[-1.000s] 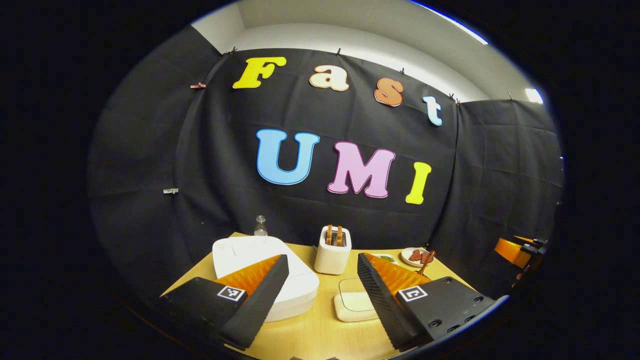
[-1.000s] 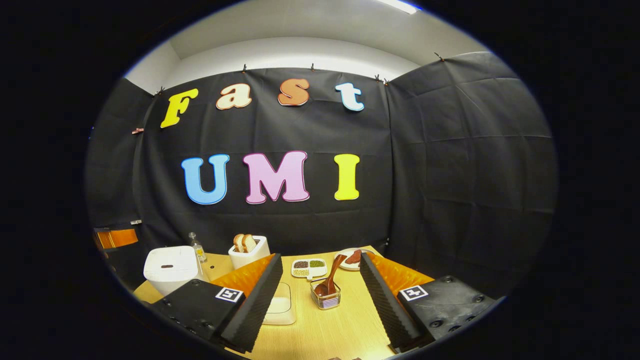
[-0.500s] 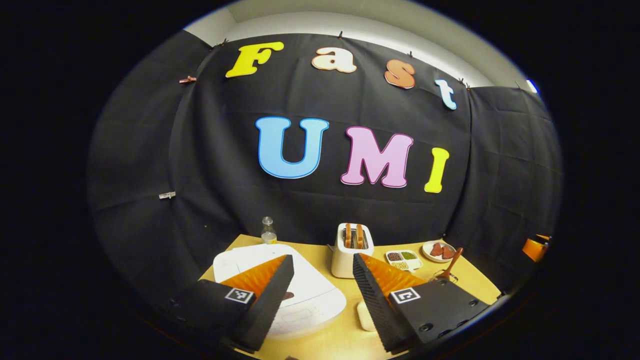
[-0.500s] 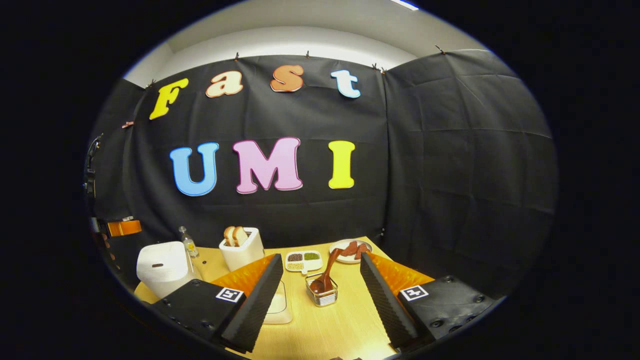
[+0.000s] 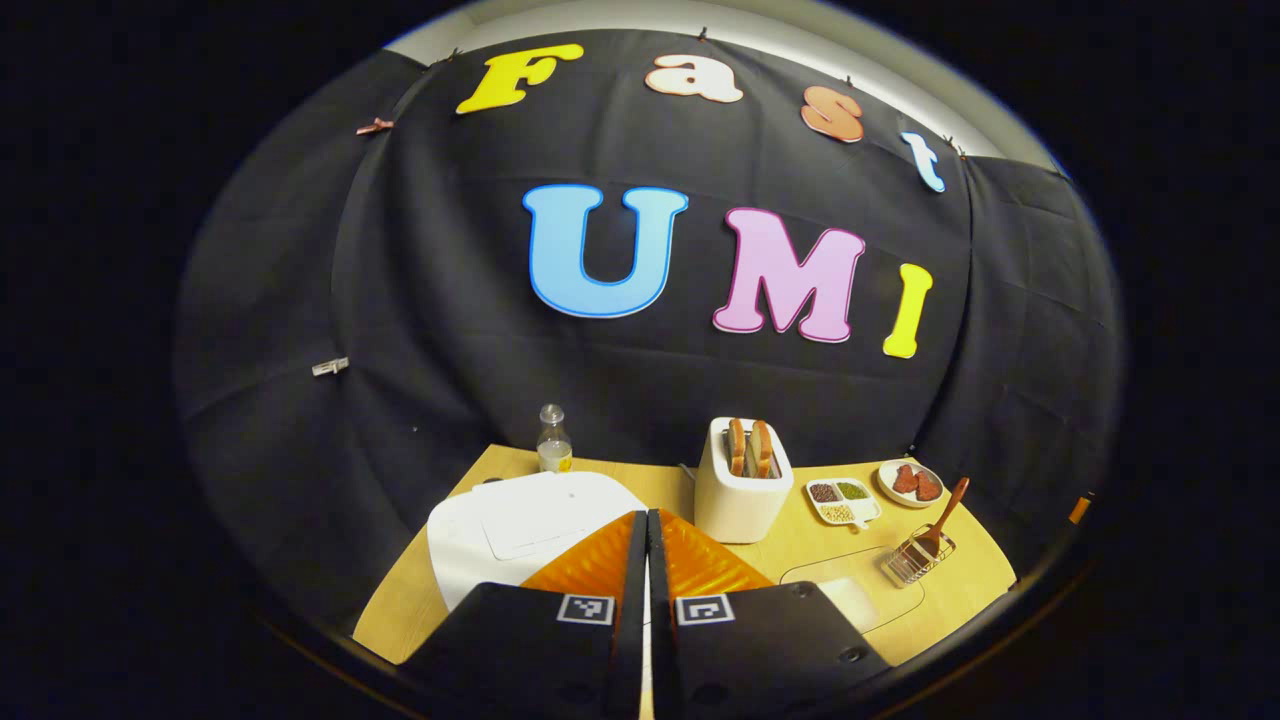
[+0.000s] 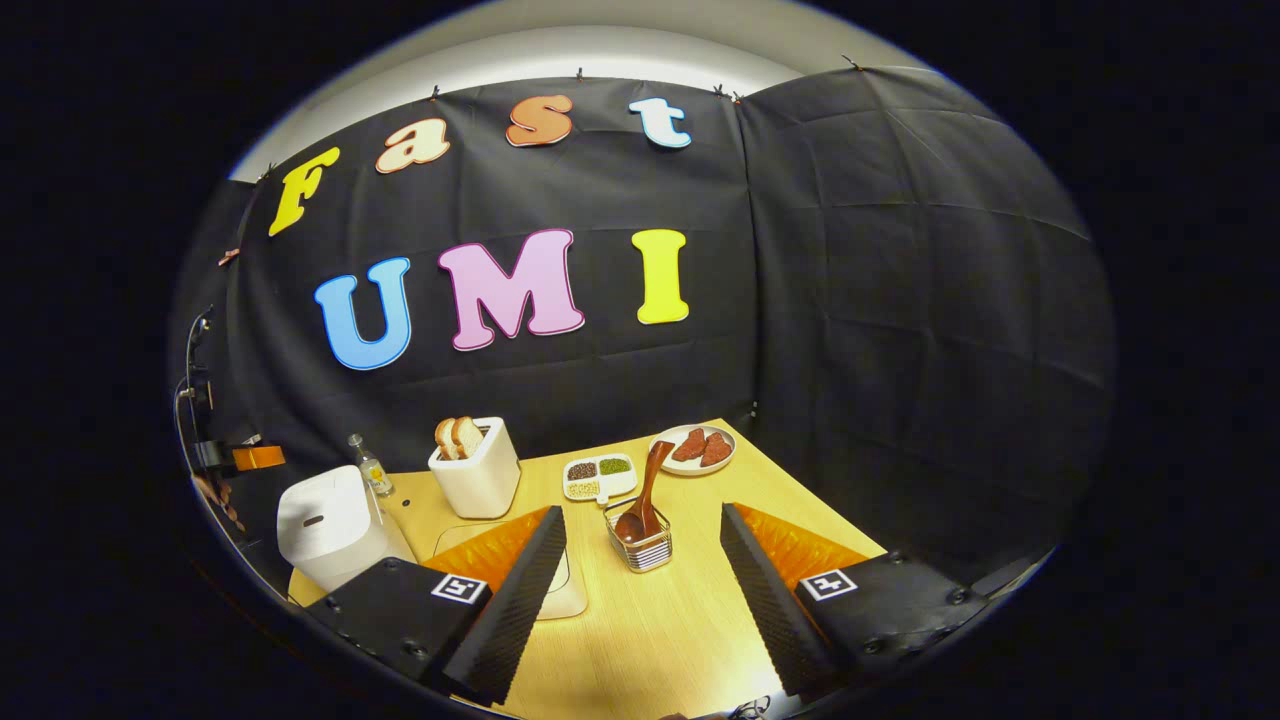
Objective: Close the left gripper, press the button to open the rice cooker; take a wooden spoon from the chopstick holder with the right hand, scoop a spoonful of rice and pour it into the rice cooker, then put the wooden spoon back into the chopstick holder.
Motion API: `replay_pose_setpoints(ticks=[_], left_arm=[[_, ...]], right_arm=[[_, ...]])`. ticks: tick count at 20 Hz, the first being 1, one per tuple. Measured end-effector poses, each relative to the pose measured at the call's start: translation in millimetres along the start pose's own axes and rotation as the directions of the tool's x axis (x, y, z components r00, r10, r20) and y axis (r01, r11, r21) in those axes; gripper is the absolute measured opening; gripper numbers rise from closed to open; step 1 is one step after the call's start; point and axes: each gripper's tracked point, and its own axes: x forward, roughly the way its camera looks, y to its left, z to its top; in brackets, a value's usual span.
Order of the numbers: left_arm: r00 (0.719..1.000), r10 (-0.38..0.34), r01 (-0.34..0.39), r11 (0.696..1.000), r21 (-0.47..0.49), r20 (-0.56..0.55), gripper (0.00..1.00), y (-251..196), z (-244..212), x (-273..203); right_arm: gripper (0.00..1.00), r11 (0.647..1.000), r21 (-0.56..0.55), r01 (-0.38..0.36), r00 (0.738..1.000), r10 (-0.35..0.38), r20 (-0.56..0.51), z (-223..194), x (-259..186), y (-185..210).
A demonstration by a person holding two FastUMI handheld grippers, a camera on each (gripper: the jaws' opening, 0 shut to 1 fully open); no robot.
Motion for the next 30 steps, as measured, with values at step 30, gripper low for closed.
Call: replay_pose_setpoints(ticks=[30], left_arm=[[0.981, 0.186, -0.186, 0.982, 0.009, -0.048, 0.08, 22, -36, 11]], right_arm=[[0.97, 0.999, 0.031, -0.017, 0.996, 0.020, -0.092, -25, 12, -36]])
